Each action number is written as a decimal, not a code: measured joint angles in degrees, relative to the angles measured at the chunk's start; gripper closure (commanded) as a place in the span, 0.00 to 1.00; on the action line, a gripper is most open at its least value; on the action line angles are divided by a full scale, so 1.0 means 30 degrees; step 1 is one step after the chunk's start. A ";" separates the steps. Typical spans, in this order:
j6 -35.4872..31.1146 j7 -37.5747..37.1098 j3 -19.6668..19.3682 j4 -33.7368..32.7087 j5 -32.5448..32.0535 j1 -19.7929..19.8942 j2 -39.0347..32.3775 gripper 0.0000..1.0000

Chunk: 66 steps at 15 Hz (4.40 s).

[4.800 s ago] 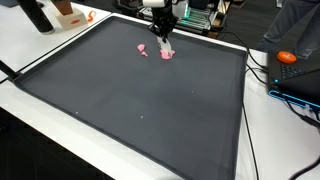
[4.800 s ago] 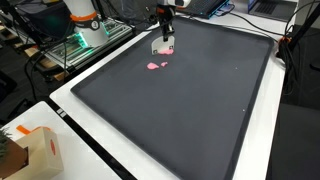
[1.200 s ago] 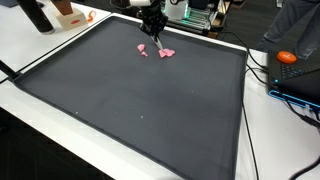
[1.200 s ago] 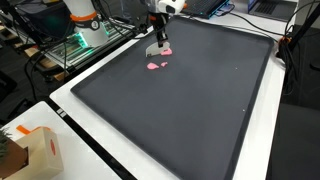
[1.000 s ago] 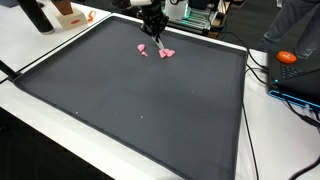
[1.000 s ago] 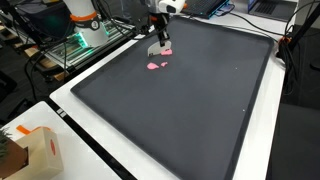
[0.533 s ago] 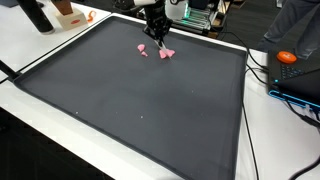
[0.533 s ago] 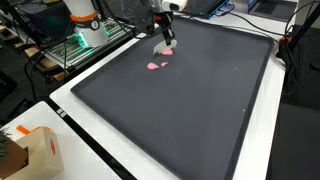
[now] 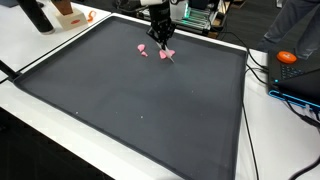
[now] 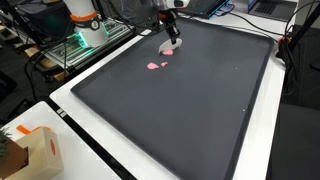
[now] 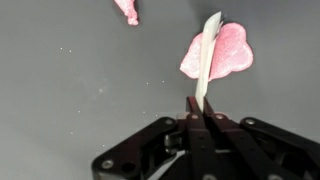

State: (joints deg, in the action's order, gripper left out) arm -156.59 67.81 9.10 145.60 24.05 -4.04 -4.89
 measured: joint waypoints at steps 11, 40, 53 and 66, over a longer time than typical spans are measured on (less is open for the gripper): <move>-0.1449 -0.4563 -0.0046 0.0162 -0.3671 -0.0044 -0.0024 0.99; 0.7237 -0.7658 -0.4698 -0.2309 0.2680 0.0014 0.6166 0.99; 0.7467 -0.9387 -0.6637 -0.2426 0.4205 0.1941 0.4122 0.99; 0.8082 -0.9374 -0.6679 -0.3165 0.4750 0.3414 0.0950 0.99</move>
State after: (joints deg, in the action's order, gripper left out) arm -132.34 39.69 -10.94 136.10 38.30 6.21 -2.04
